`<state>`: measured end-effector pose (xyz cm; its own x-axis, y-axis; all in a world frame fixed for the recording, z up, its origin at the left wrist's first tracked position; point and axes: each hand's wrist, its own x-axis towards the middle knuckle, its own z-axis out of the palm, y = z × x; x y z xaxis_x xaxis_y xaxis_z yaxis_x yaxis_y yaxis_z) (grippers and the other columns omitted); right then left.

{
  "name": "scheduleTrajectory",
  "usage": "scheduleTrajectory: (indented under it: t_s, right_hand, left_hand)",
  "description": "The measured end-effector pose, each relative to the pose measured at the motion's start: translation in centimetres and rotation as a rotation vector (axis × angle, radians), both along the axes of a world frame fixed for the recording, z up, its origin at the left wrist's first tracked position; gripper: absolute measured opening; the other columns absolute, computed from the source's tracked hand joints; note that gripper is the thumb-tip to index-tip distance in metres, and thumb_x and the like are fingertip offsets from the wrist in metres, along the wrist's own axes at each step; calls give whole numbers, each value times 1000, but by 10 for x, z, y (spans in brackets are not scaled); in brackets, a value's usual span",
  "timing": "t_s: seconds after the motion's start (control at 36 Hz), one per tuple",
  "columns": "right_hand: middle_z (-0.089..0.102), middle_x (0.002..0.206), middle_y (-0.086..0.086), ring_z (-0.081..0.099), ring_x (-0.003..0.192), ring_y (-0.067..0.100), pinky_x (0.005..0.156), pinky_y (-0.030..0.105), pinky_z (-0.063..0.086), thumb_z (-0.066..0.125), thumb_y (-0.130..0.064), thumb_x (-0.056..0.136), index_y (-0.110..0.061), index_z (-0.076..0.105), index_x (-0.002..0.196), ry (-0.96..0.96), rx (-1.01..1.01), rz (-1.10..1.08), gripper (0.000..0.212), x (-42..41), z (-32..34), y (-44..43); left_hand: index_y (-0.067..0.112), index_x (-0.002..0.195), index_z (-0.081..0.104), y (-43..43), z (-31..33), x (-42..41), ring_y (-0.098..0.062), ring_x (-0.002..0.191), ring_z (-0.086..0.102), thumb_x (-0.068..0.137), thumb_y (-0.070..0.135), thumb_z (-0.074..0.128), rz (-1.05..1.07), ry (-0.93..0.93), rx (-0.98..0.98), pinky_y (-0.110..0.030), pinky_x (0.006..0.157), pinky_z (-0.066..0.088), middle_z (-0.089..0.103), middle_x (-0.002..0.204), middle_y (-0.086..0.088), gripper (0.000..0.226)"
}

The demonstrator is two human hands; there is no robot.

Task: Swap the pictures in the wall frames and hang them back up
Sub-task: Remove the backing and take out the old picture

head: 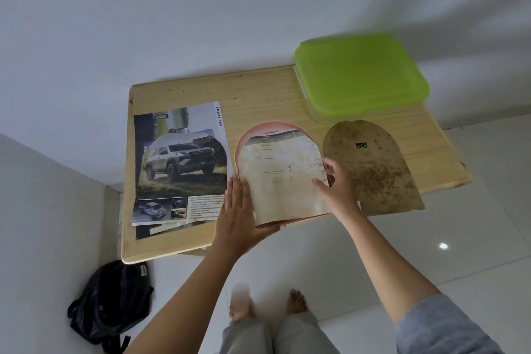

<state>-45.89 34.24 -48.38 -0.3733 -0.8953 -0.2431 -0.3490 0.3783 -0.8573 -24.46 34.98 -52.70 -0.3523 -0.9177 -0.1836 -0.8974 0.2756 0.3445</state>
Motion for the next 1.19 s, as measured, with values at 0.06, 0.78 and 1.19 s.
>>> scheduleTrajectory:
  t_s: [0.06,0.78,1.19]
  right_hand:
    - [50,117,-3,47,104,7,81,12,36,58,-4,86,-15,43,131,-20,15,24,49,-4,0,1]
    - [61,96,-12,59,71,-11,61,9,47,58,3,85,-15,52,122,-313,-165,113,42,-116,16,2]
    - [62,116,2,59,102,13,84,8,45,60,-1,83,-14,51,127,-92,14,-59,48,-331,0,38]
  left_hand:
    - [3,146,-12,0,1,0,-28,142,-17,59,96,17,-1,-1,2,-38,113,-7,-16,154,-15,130]
    - [18,145,-19,13,59,-99,-6,139,-14,68,86,25,213,285,164,-32,112,7,-30,151,4,112]
    - [6,142,28,-3,38,-333,-19,127,34,85,29,64,354,468,207,-24,103,28,32,138,-7,72]
